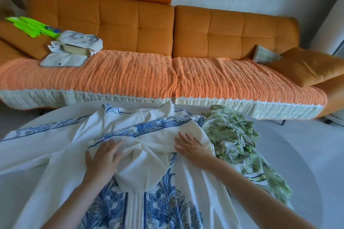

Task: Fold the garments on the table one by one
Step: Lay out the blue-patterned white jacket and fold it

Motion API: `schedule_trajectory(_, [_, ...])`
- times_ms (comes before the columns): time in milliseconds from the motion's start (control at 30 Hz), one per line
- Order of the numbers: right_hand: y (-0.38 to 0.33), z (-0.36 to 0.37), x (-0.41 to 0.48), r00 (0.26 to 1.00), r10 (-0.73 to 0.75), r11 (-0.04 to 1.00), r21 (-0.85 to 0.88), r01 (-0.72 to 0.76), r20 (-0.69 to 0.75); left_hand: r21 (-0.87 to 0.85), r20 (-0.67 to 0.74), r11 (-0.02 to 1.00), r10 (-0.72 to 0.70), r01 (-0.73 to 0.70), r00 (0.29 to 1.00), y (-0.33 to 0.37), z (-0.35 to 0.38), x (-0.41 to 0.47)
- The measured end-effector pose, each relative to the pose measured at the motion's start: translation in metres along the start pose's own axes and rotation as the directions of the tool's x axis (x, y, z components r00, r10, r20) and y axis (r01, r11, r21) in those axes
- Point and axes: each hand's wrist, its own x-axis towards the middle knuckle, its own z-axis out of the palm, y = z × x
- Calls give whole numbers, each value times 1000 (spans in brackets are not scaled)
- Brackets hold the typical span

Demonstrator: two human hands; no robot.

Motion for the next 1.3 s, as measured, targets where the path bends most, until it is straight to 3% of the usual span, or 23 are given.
schedule_trajectory(67, [7,2,0,1000,5,999,-51,-5,13,146,101,989,6,-21,995,-18,10,2])
schedule_trajectory(133, [13,5,-1,999,20,991,-133,-16,28,207,95,974,74,-93,993,-27,10,3])
schedule_trajectory(267, [18,5,-5,1000,14,980,-196,-19,-26,80,35,978,191,-194,981,-40,-5,11])
schedule_trajectory(367, [26,7,-14,999,27,968,-248,-32,-25,141,134,948,267,-285,954,-61,-12,15])
schedule_trajectory(467, [21,9,-25,995,100,960,-262,-102,-24,40,170,991,120,-129,978,-62,-18,22])
schedule_trajectory(567, [10,-4,-25,985,175,917,-368,-157,15,121,102,991,39,-51,994,-44,-18,31])
schedule_trajectory(733, [21,-31,21,960,217,965,-107,-238,-177,170,113,982,70,-88,991,-25,-11,36])
schedule_trajectory(833, [37,-36,49,955,272,954,-95,-283,-116,272,154,959,40,-81,987,-28,-1,38])
schedule_trajectory(933, [52,-40,52,951,301,943,-123,-309,-76,263,129,961,51,-84,990,-34,3,42])
schedule_trajectory(1000, [61,-44,55,899,362,932,73,-355,-245,254,112,960,93,-119,989,-35,3,45])
schedule_trajectory(1067, [68,-54,67,767,422,903,298,-309,-482,234,19,958,167,-167,986,-29,1,46])
schedule_trajectory(1100, [73,-61,72,728,423,902,325,-283,-539,206,-35,960,201,-190,979,-20,0,47])
schedule_trajectory(1200, [89,-80,79,828,394,915,258,-310,-400,33,-118,957,290,-288,950,22,7,51])
schedule_trajectory(1300, [97,-90,73,898,344,926,256,-277,-274,-191,-136,854,465,-484,875,90,28,48])
